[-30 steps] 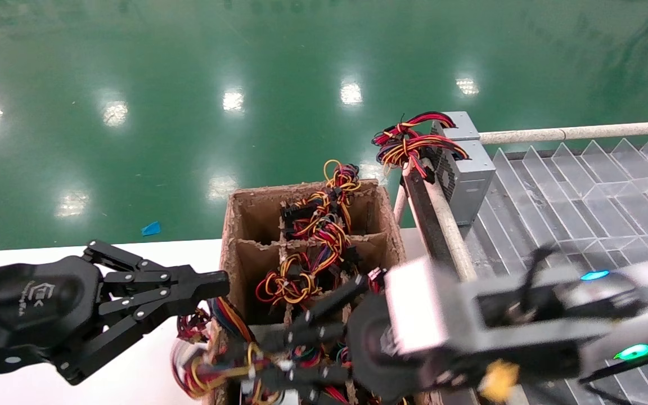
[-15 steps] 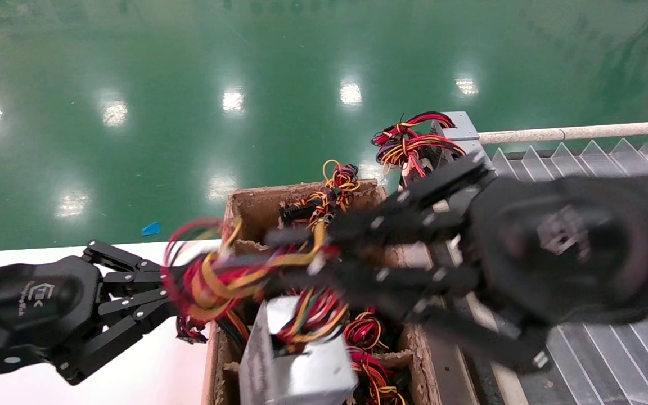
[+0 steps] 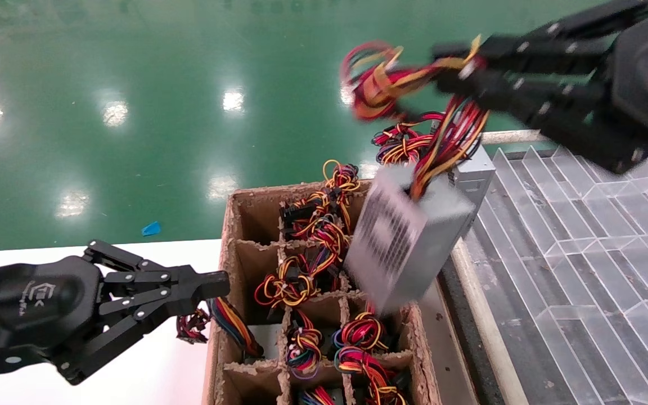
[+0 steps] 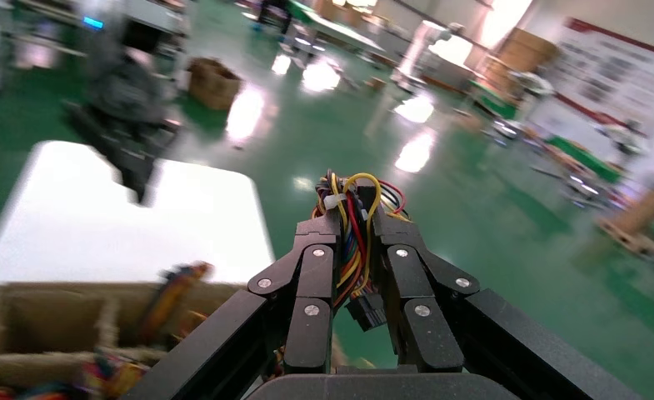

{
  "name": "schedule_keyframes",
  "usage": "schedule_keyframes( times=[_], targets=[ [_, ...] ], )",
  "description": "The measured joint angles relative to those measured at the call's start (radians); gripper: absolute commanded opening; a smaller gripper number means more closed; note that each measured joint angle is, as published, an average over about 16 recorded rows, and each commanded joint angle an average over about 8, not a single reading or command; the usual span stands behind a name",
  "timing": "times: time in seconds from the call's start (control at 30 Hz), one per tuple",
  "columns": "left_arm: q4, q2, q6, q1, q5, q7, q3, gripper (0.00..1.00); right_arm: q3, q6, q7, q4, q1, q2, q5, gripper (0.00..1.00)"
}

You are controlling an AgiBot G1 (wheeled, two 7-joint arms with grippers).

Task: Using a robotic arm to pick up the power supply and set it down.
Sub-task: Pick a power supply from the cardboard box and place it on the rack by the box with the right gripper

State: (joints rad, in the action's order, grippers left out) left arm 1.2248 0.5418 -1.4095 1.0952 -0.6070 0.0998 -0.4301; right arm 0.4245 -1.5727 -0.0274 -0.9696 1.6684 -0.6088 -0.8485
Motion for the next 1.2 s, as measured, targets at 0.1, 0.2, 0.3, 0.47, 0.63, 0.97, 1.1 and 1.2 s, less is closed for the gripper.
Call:
schedule_keyframes(
  times=[0.1,0.2,0.3,0.47,0.63,0.97,1.1,1.2],
  targets=[
    [0.0,0.0,0.0,0.0,0.0,0.0,0.0,0.0,0.015,0.0,0.043,0.076,0.031,0.009,-0.033,0.0],
    [0.0,0.0,0.0,0.0,0.0,0.0,0.0,0.0,0.032,0.0,0.085,0.153,0.058,0.015,-0.063,0.0],
    [0.0,0.0,0.0,0.0,0.0,0.0,0.0,0.0,0.052,0.0,0.128,0.223,0.081,0.019,-0.096,0.0],
    [0.0,0.0,0.0,0.0,0.0,0.0,0.0,0.0,0.088,0.003,0.199,0.326,0.113,0.024,-0.149,0.0],
    [0.0,0.0,0.0,0.0,0.0,0.0,0.0,0.0,0.12,0.01,0.27,0.411,0.14,0.024,-0.201,0.0],
    [0.0,0.0,0.0,0.0,0.0,0.0,0.0,0.0,0.159,0.034,0.396,0.568,0.185,-0.006,-0.275,0.0],
    [0.0,0.0,0.0,0.0,0.0,0.0,0.0,0.0,0.167,0.045,0.442,0.631,0.2,-0.029,-0.291,0.0],
    [0.0,0.0,0.0,0.0,0.0,0.0,0.0,0.0,0.17,0.052,0.474,0.676,0.211,-0.045,-0.298,0.0]
  ],
)
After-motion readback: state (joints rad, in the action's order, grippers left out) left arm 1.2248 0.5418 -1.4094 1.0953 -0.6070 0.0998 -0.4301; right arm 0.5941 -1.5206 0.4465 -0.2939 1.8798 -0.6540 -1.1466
